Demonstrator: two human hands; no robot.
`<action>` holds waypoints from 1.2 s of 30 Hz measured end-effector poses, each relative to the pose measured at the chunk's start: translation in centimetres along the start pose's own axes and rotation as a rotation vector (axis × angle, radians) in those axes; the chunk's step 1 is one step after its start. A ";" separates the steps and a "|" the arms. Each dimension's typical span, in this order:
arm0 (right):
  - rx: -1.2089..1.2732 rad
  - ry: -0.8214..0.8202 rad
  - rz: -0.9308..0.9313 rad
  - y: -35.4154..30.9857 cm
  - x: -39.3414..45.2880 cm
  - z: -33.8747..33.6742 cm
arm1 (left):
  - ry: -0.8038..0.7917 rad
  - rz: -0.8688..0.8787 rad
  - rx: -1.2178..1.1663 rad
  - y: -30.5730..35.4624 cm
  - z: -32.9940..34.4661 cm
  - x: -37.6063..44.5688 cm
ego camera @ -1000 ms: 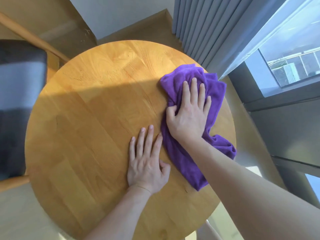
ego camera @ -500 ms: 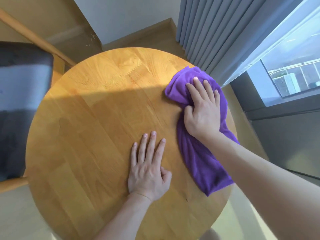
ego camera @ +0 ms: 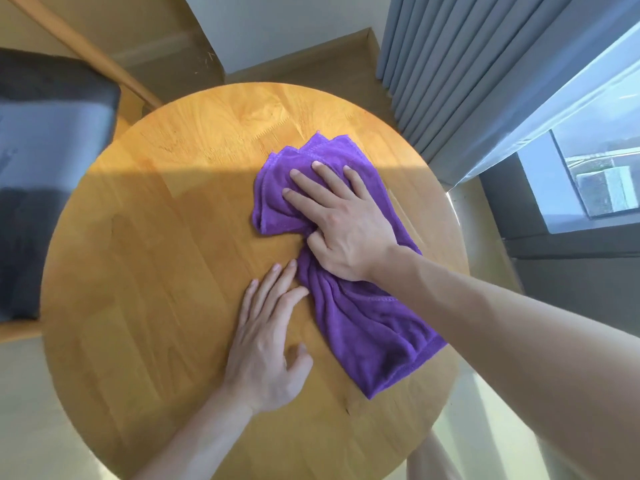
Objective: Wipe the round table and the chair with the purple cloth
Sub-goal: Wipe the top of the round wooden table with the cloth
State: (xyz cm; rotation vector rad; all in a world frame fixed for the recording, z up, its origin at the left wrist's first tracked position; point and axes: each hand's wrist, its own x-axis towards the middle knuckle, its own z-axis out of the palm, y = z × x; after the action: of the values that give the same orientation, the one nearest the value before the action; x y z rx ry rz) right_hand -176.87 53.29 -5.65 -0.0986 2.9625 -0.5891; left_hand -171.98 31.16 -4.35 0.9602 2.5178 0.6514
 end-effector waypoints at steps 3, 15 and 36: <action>0.042 -0.042 -0.082 0.7 -0.5 -0.4 | 0.134 -0.116 -0.001 0.1 -0.7 1.3; 0.009 -0.006 0.283 4.8 -0.1 -2.8 | 0.304 -0.571 0.283 -0.4 0.9 8.6; 0.153 0.126 0.295 5.3 0.1 -2.8 | 0.339 -0.564 0.325 -0.3 1.0 8.8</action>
State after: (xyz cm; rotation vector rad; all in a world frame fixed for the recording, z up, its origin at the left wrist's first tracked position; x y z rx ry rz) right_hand -177.60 59.22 -5.10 0.3961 2.9523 -0.8005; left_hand -177.79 37.32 -6.81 0.1922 3.0597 0.2441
